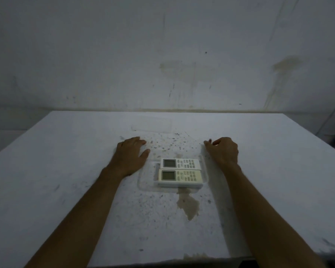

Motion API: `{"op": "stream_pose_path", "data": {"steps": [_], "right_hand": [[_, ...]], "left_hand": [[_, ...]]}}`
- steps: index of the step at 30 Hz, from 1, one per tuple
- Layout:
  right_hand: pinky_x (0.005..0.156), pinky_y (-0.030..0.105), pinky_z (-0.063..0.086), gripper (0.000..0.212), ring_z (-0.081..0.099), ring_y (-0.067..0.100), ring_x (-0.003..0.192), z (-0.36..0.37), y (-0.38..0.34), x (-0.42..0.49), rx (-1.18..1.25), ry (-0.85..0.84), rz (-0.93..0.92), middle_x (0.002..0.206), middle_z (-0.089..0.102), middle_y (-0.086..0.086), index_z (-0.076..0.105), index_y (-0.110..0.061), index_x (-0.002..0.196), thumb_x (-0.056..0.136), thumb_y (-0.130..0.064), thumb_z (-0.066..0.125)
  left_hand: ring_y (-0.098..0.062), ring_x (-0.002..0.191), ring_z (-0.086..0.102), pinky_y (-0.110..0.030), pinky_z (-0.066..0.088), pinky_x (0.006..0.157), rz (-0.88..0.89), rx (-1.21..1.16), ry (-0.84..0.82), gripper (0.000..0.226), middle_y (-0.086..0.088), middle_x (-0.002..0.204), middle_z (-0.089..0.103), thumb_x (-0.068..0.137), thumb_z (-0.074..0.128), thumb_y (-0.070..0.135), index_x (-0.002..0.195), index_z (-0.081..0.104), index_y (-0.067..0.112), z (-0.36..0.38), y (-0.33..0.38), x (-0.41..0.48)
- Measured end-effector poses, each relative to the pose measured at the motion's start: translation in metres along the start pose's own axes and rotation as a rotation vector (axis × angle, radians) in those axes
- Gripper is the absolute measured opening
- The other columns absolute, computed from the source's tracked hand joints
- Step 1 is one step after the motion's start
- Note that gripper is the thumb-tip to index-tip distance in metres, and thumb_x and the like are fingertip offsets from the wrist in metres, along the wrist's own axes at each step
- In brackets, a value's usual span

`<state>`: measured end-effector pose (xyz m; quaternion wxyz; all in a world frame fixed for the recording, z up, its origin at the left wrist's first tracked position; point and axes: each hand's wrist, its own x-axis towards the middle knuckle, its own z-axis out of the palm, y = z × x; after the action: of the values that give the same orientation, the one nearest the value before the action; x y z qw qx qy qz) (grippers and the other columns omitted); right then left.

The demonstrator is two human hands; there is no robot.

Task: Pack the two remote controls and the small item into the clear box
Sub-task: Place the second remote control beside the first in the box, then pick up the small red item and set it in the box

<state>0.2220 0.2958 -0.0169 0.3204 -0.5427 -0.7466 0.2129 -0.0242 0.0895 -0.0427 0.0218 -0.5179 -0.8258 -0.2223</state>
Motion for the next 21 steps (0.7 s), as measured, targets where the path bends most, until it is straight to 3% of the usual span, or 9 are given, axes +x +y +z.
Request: {"op": "stream_pose_path", "data": {"steps": [2, 6, 11, 14, 16, 18, 21], "right_hand": [[0.071, 0.035, 0.058, 0.04, 0.066, 0.022, 0.062, 0.001, 0.0, -0.002, -0.036, 0.015, -0.023, 0.07, 0.075, 0.011, 0.08, -0.006, 0.077, 0.092, -0.04, 0.066], [0.067, 0.038, 0.059, 0.04, 0.067, 0.023, 0.061, 0.002, 0.001, -0.003, -0.046, -0.049, -0.037, 0.062, 0.071, 0.007, 0.079, -0.007, 0.072, 0.093, -0.038, 0.064], [0.064, 0.032, 0.047, 0.035, 0.054, 0.013, 0.054, -0.005, -0.015, -0.007, -0.013, -0.119, -0.066, 0.056, 0.056, -0.005, 0.068, -0.013, 0.071, 0.097, -0.034, 0.061], [0.06, 0.022, 0.041, 0.028, 0.052, 0.003, 0.056, -0.015, -0.035, -0.024, 0.052, -0.101, -0.163, 0.064, 0.058, -0.008, 0.068, -0.015, 0.086, 0.102, -0.033, 0.055], [0.058, 0.015, 0.04, 0.027, 0.055, -0.002, 0.066, -0.026, -0.052, -0.04, 0.19, -0.097, -0.219, 0.081, 0.065, -0.006, 0.07, -0.014, 0.108, 0.104, -0.033, 0.051], [0.066, 0.013, 0.047, 0.027, 0.059, 0.002, 0.076, -0.039, -0.066, -0.056, 0.473, -0.145, -0.224, 0.091, 0.066, -0.004, 0.065, -0.02, 0.124, 0.106, -0.031, 0.047], [0.086, 0.026, 0.054, 0.035, 0.062, 0.013, 0.095, -0.05, -0.074, -0.078, 0.756, -0.267, -0.219, 0.105, 0.069, 0.005, 0.069, -0.019, 0.127, 0.107, -0.035, 0.044]], "left_hand": [[-0.027, 0.147, 0.036, -0.043, 0.018, 0.122, -0.003, -0.003, 0.0, 0.07, -0.009, 0.159, 0.041, 0.092, 0.034, 0.059, 0.147, 0.051, 0.019, 0.0, 0.0, -0.001], [-0.028, 0.145, 0.038, -0.043, 0.021, 0.121, -0.001, -0.031, 0.001, 0.058, -0.008, 0.157, 0.044, 0.099, 0.043, 0.053, 0.144, 0.054, 0.019, 0.004, -0.002, 0.0], [-0.035, 0.118, 0.058, -0.051, 0.044, 0.105, -0.095, -0.268, 0.206, 0.055, -0.013, 0.127, 0.065, 0.1, 0.03, 0.042, 0.111, 0.074, 0.011, -0.006, 0.007, 0.0], [-0.031, 0.122, 0.056, -0.051, 0.043, 0.107, -0.06, -0.402, 0.292, 0.052, -0.011, 0.127, 0.066, 0.102, 0.031, 0.043, 0.114, 0.072, 0.014, -0.011, 0.017, 0.0], [-0.023, 0.126, 0.053, -0.044, 0.04, 0.11, 0.049, -0.431, 0.328, 0.044, -0.006, 0.13, 0.065, 0.102, 0.04, 0.043, 0.12, 0.07, 0.015, -0.021, 0.035, -0.006], [-0.012, 0.123, 0.052, -0.038, 0.039, 0.108, 0.197, -0.453, 0.333, 0.04, 0.001, 0.127, 0.066, 0.1, 0.048, 0.047, 0.12, 0.068, 0.019, -0.035, 0.058, -0.016], [0.003, 0.126, 0.038, -0.032, 0.026, 0.111, 0.296, -0.414, 0.25, 0.042, 0.009, 0.134, 0.062, 0.095, 0.054, 0.056, 0.124, 0.065, 0.028, -0.04, 0.091, -0.034]]}}
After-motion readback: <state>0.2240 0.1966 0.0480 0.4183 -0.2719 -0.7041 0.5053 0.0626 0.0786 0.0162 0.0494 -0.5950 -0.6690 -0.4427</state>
